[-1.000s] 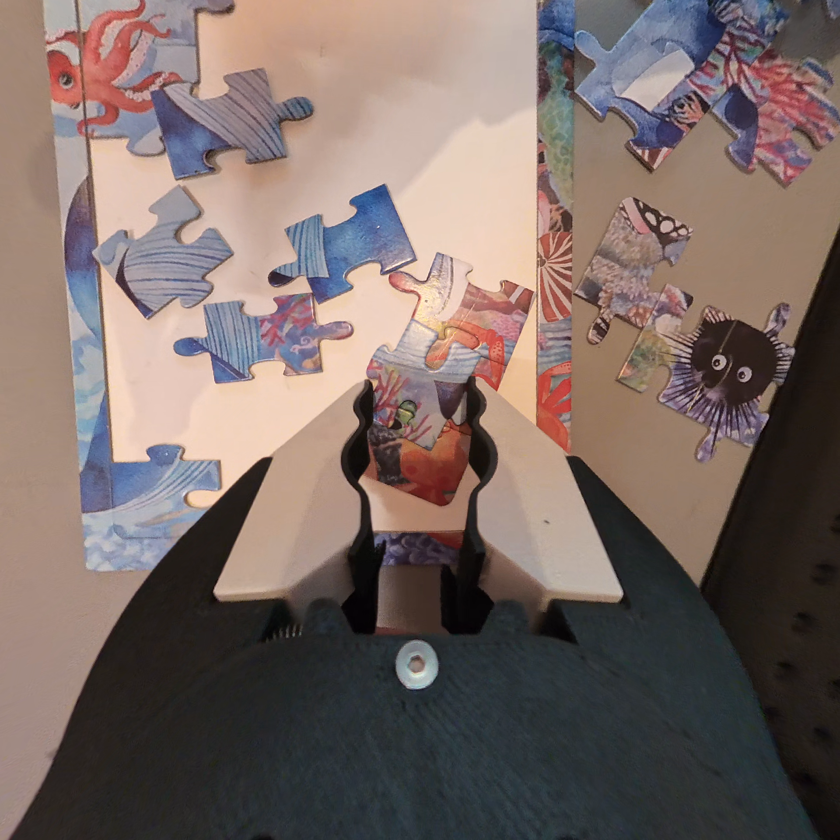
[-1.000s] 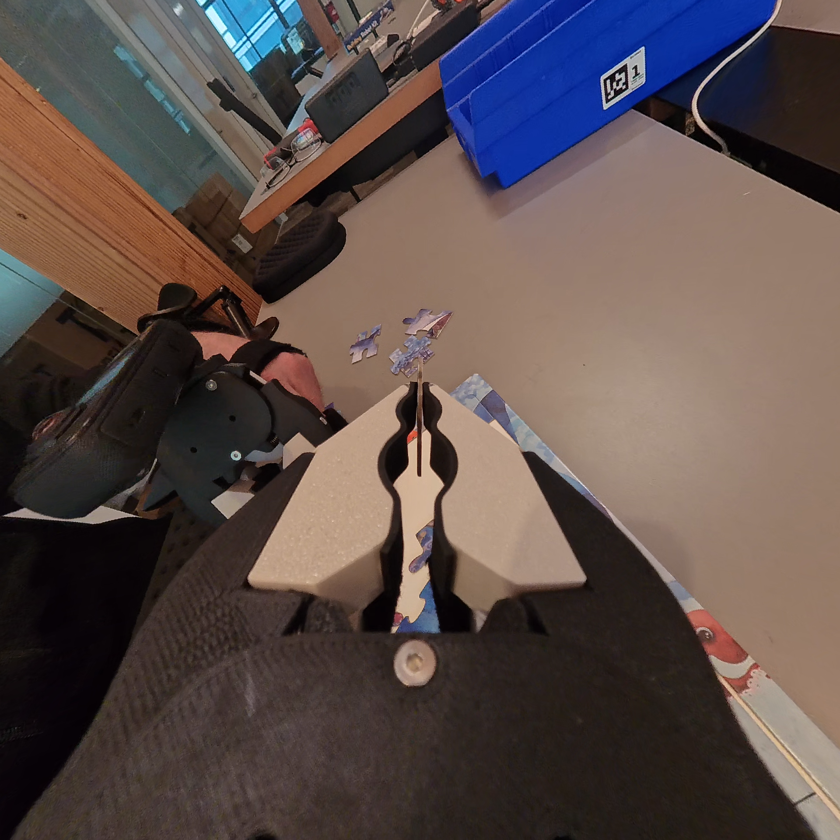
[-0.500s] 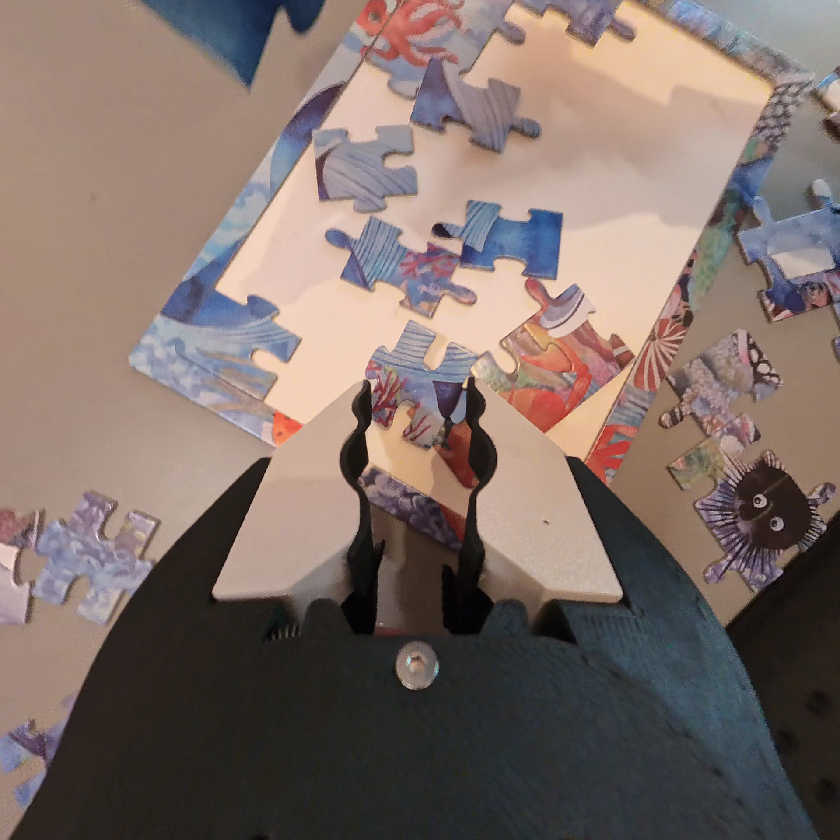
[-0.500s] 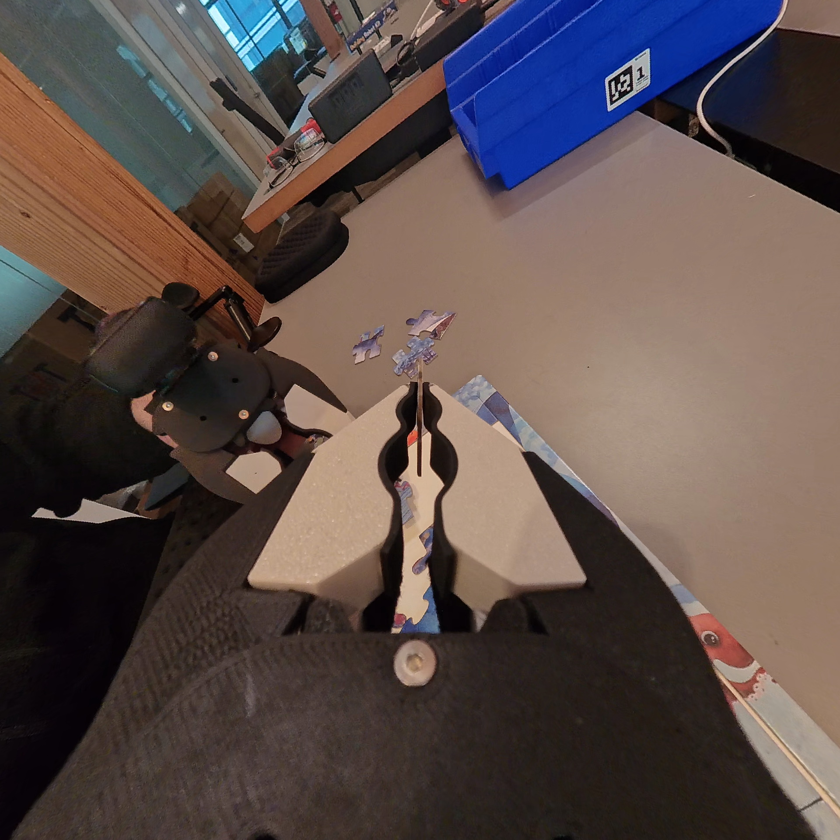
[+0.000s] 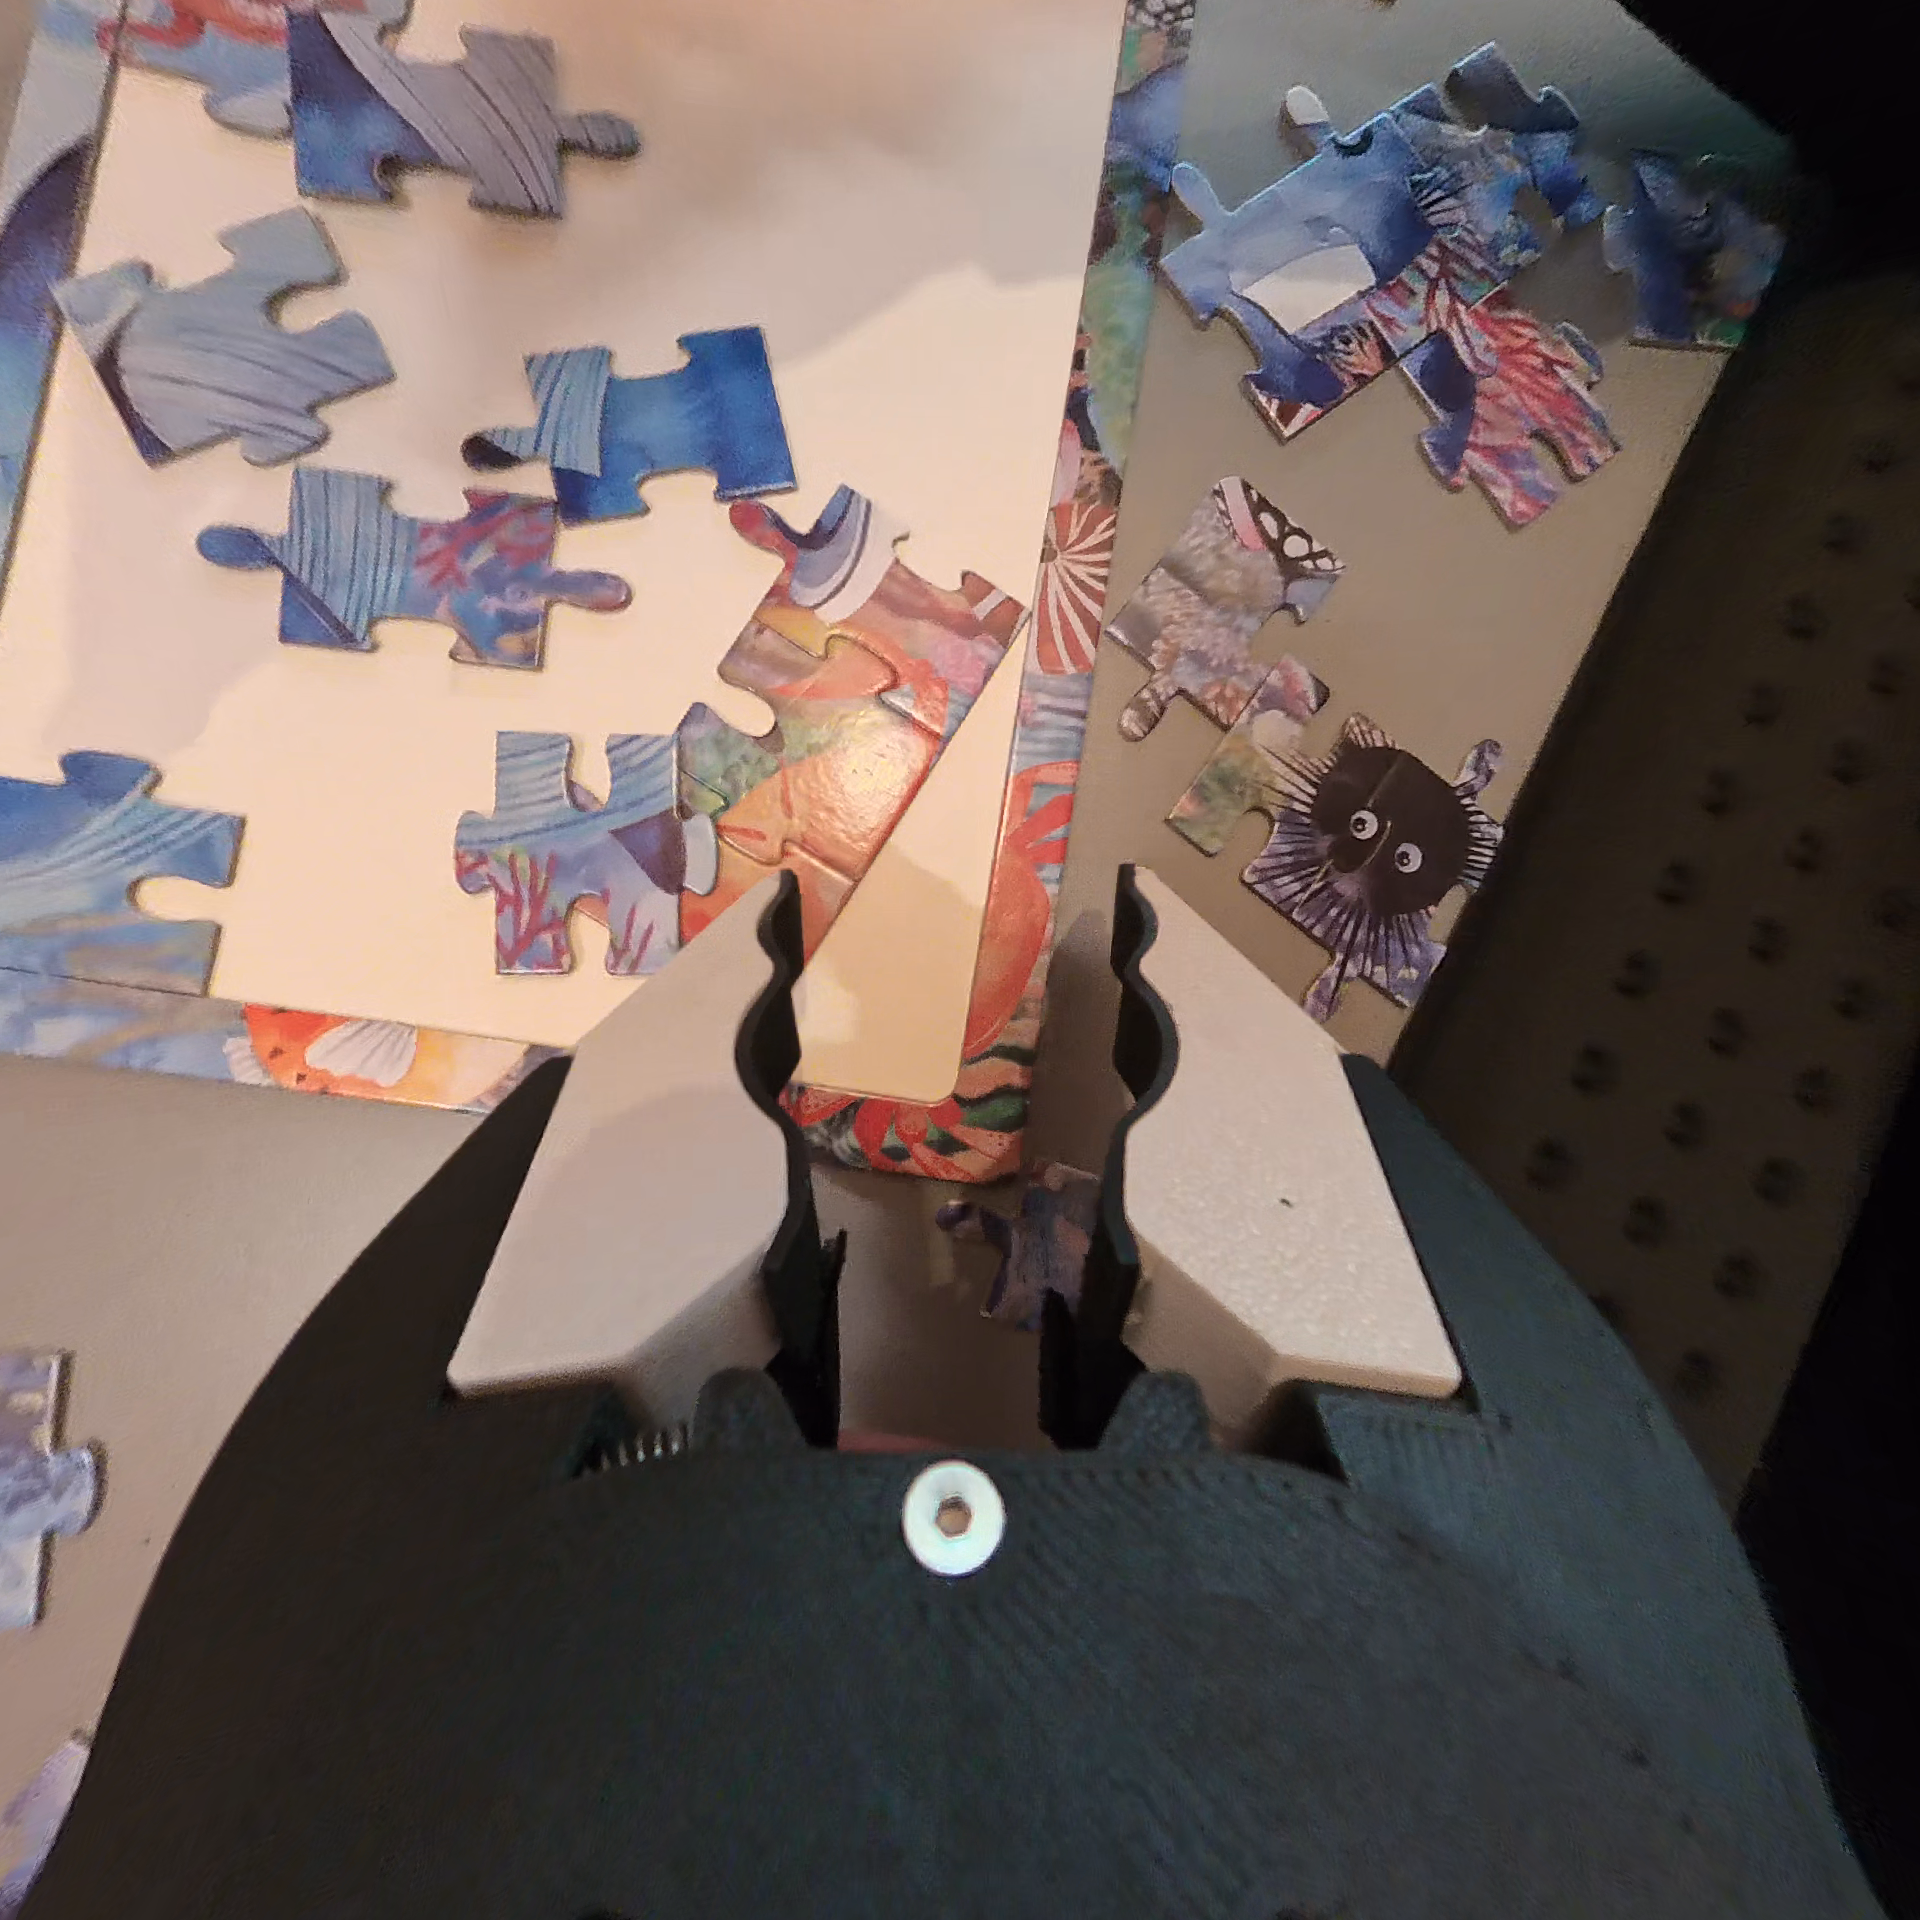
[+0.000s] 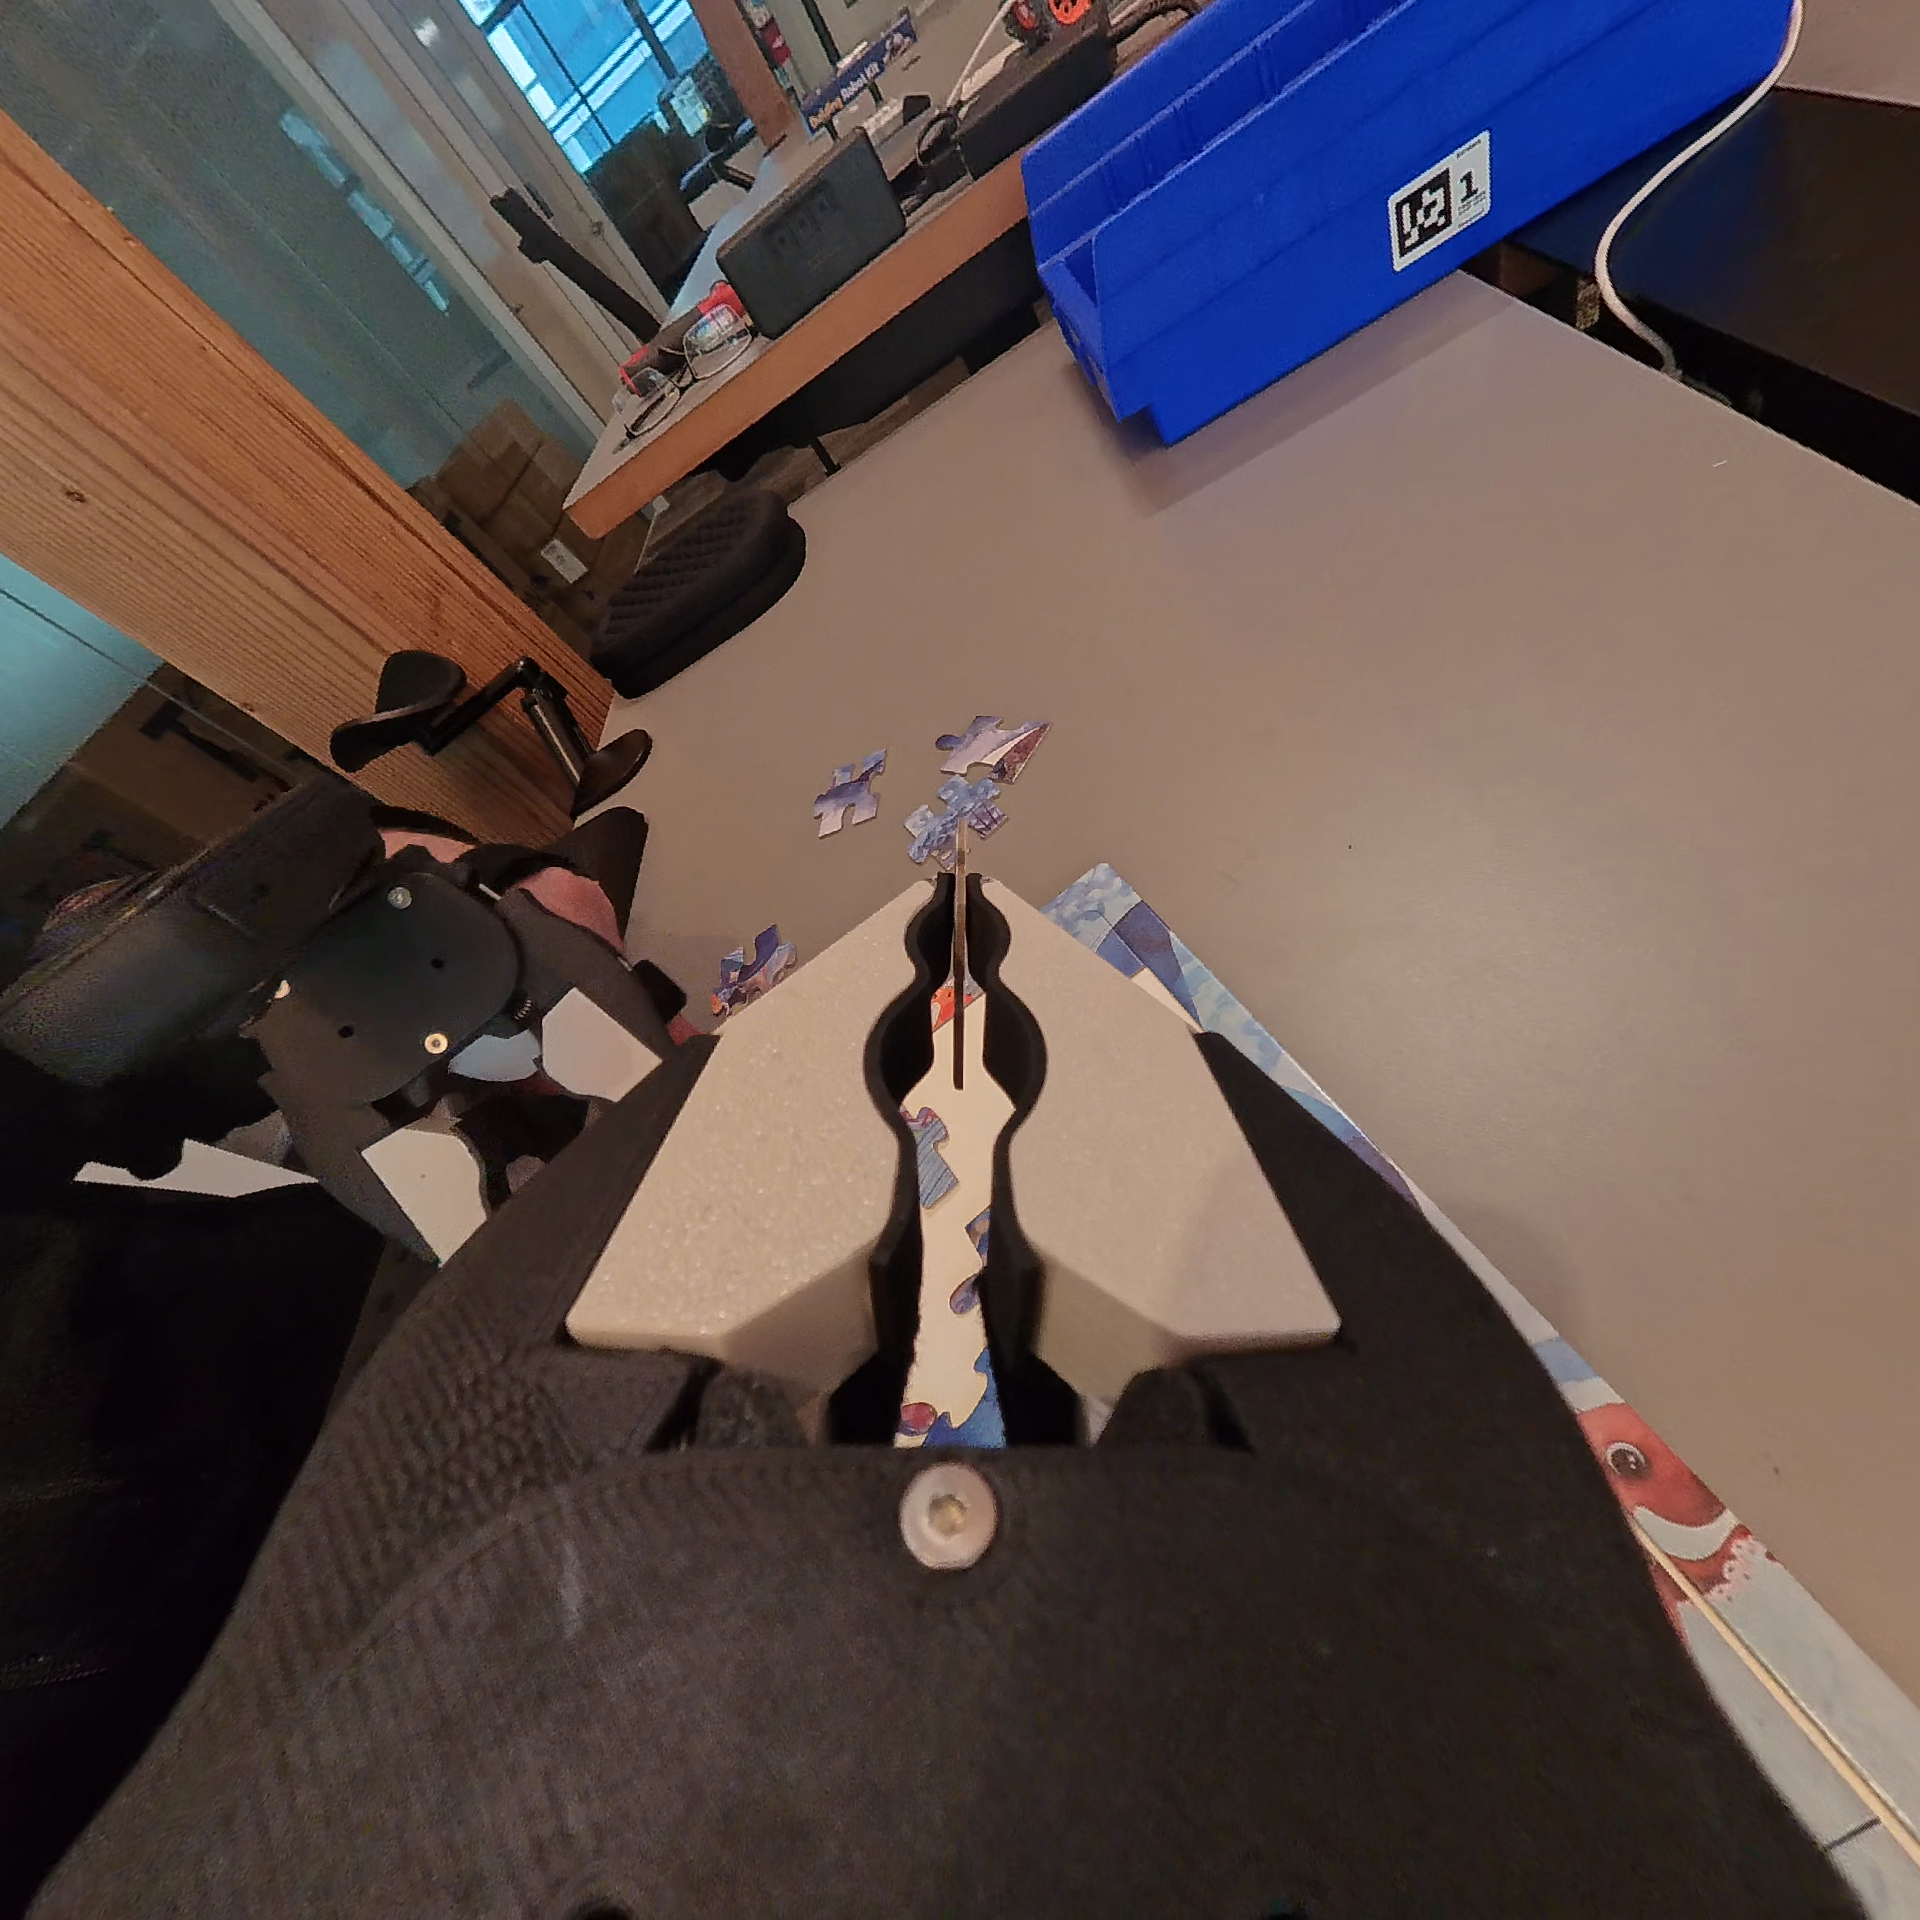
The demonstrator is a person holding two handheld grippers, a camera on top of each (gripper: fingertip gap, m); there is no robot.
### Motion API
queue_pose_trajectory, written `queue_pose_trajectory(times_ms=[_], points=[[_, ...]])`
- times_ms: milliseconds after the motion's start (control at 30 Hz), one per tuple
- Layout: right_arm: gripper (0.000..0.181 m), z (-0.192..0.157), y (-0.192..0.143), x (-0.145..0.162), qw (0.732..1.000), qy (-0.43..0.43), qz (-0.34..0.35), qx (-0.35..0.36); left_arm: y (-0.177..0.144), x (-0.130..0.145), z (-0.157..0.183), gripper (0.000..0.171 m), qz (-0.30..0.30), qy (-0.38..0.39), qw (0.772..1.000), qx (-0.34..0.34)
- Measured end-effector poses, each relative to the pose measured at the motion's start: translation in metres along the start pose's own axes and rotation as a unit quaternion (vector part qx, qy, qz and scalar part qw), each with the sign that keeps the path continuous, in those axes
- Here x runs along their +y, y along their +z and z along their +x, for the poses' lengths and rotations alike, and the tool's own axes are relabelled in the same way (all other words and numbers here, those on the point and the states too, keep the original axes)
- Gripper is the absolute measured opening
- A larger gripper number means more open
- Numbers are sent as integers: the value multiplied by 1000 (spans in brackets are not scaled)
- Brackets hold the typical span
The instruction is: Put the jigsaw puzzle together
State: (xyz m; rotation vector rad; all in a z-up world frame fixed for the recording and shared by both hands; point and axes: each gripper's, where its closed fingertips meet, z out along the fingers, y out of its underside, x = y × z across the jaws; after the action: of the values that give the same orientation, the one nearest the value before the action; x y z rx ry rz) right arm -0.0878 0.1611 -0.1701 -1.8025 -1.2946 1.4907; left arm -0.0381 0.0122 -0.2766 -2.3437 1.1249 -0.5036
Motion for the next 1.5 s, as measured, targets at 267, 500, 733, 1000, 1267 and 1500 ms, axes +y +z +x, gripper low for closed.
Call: queue_pose_trajectory(times_ms=[267, 500, 733, 1000, 1267, 1500], points=[[0, 2, -3, -1, 1000, 3, 5, 1, -11, 20, -48, 58, -49, -29, 994, -88], [0, 1, -3, -1, 1000, 3, 3, 1, 6, 2, -23, 57, -29, -13, 999, -41], [0, -1, -2, 0, 1000, 1, 1, -2, 24, -21, 12, 58, 0, 56, 998, 5], [0, -1, 0, 0, 1000, 8, 5, -14, -29, -45, -68, 50, 100, -32, 986, -132], [0, -31, -2, -18, 989, 35, 71, -123, -73, -90, -118, 41, 297, -147, 936, -118], [2, -38, -1, -19, 982, 50, 81, -163, -74, -106, -111, 10, 354, -147, 921, -70]])
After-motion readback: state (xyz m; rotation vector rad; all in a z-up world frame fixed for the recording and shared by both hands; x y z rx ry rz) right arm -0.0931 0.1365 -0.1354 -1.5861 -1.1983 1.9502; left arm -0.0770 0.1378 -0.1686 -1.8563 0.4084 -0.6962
